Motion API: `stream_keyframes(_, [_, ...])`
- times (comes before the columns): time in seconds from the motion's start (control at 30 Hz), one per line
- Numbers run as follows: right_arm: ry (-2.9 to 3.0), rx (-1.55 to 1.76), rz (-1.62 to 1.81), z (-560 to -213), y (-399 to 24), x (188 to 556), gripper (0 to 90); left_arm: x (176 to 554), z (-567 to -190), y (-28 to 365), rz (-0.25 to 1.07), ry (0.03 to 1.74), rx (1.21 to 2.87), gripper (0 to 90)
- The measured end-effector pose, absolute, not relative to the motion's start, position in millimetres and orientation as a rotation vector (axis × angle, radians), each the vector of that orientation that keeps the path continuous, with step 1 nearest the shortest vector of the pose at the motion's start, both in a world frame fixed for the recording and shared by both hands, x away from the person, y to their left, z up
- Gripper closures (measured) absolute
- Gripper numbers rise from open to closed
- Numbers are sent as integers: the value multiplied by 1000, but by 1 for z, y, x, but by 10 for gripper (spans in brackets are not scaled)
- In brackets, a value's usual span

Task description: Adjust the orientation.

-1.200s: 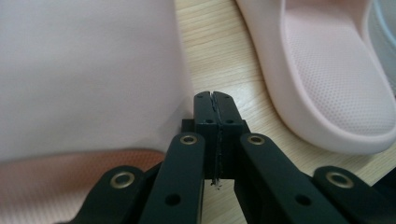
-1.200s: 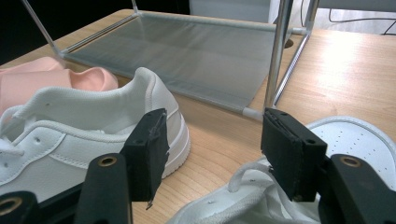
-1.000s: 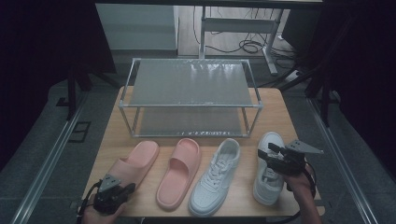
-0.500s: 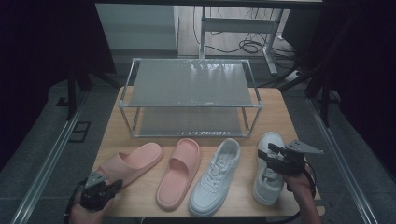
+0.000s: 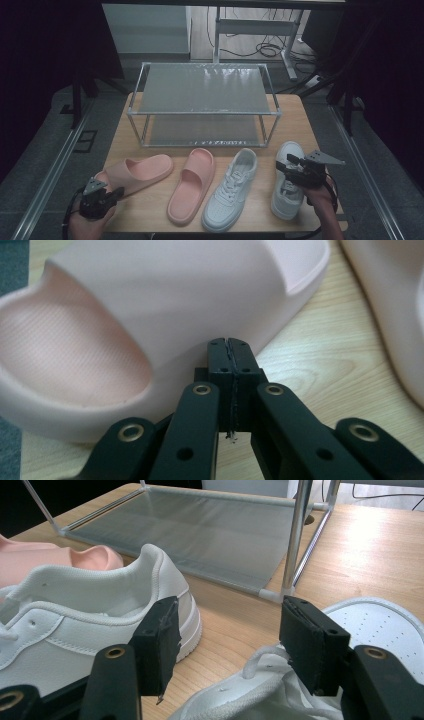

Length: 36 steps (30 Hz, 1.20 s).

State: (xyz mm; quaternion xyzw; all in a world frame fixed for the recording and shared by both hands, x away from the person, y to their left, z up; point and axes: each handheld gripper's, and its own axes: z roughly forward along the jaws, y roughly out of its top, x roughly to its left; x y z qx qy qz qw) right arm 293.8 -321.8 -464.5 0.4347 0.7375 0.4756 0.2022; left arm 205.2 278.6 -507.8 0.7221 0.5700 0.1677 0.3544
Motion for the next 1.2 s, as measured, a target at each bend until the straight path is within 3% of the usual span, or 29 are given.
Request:
stream_keyframes(0.23, [2060,1215,1327,-465,-322,294,420,220,-486,258,458,1385,1891,900])
stream_keyframes(0.47, [2055,1214,1334,-464,-322,293,419,268,-466,218,485,1309,1955,900])
stream_keyframes(0.83, [2055,1214,1334,-464,-323,293,419,330,-472,190,454,1356,2024,900])
stream_keyframes(1.2, [2055,1212,1338,-464,-323,293,420,362,-487,183,459,1454,2075,898])
